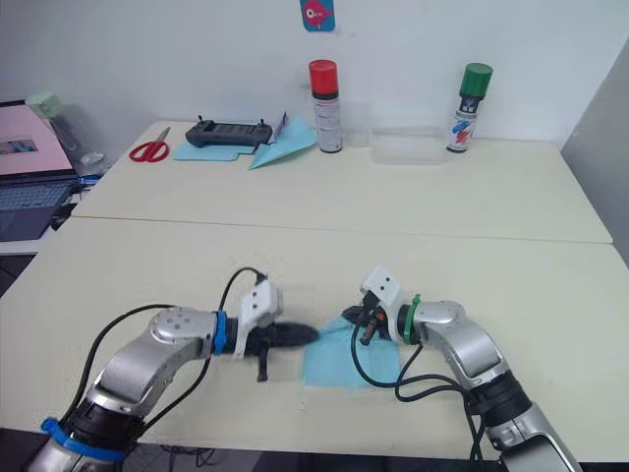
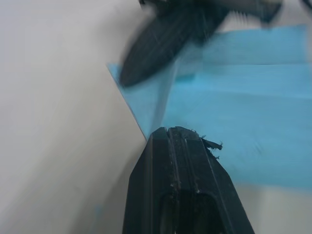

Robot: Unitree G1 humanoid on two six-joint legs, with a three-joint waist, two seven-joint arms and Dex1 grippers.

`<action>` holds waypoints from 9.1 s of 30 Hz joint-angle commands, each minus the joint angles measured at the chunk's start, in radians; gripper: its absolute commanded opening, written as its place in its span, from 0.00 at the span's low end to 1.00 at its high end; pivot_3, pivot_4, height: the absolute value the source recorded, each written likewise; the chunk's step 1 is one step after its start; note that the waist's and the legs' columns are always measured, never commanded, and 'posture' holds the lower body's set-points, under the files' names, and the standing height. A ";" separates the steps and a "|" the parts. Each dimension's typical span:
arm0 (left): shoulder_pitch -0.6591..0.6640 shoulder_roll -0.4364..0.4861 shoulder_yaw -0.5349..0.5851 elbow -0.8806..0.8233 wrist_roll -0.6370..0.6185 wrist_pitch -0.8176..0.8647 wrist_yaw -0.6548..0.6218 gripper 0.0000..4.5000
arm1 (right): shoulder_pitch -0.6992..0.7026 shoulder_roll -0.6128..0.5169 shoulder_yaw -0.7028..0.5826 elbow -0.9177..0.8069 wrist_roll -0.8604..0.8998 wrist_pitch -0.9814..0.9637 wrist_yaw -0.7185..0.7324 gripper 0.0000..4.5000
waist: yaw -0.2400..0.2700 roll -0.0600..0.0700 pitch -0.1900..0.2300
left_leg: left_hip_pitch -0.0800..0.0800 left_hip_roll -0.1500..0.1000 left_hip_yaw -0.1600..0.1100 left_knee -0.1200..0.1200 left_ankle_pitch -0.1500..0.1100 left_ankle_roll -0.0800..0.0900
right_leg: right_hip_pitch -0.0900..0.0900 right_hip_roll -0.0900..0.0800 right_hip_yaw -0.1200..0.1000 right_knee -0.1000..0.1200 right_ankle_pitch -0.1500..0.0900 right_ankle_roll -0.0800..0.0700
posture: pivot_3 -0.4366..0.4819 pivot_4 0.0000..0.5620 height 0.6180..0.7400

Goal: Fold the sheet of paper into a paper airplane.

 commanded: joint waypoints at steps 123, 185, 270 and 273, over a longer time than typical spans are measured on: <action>-0.008 -0.069 -0.213 0.235 0.336 -0.314 0.056 0.00 | -0.078 0.183 -0.594 0.034 0.898 0.943 -0.601 0.14 | 0.002 0.008 -0.006 | -0.003 -0.001 0.002 -0.001 0.001 0.002 | -0.002 0.000 0.004 -0.003 -0.001 -0.001 | 0.48 0.27 1.00; -0.119 0.016 -0.090 0.031 0.161 -0.069 -0.026 0.00 | -0.008 -0.045 -0.022 0.019 0.375 0.411 -0.289 0.00 | -0.015 -0.003 -0.010 | -0.002 0.001 0.002 -0.002 0.001 0.002 | -0.007 0.000 0.004 -0.006 -0.004 -0.007 | 0.48 0.27 1.00; -0.082 0.009 -0.276 0.269 0.354 -0.321 -0.092 0.00 | 0.108 -0.077 -0.051 -0.052 0.022 -0.196 0.135 0.00 | 0.006 0.003 -0.005 | -0.002 -0.002 0.001 -0.004 0.001 0.002 | 0.000 -0.002 0.003 -0.007 -0.003 -0.006 | 0.48 0.27 1.00; -0.085 0.015 -0.275 0.272 0.355 -0.327 -0.098 0.00 | 0.121 -0.128 0.049 -0.015 -0.081 -0.228 0.164 0.00 | 0.007 0.003 -0.005 | -0.002 -0.002 0.001 -0.004 0.001 0.002 | 0.000 -0.002 0.003 -0.007 -0.004 -0.006 | 0.48 0.27 1.00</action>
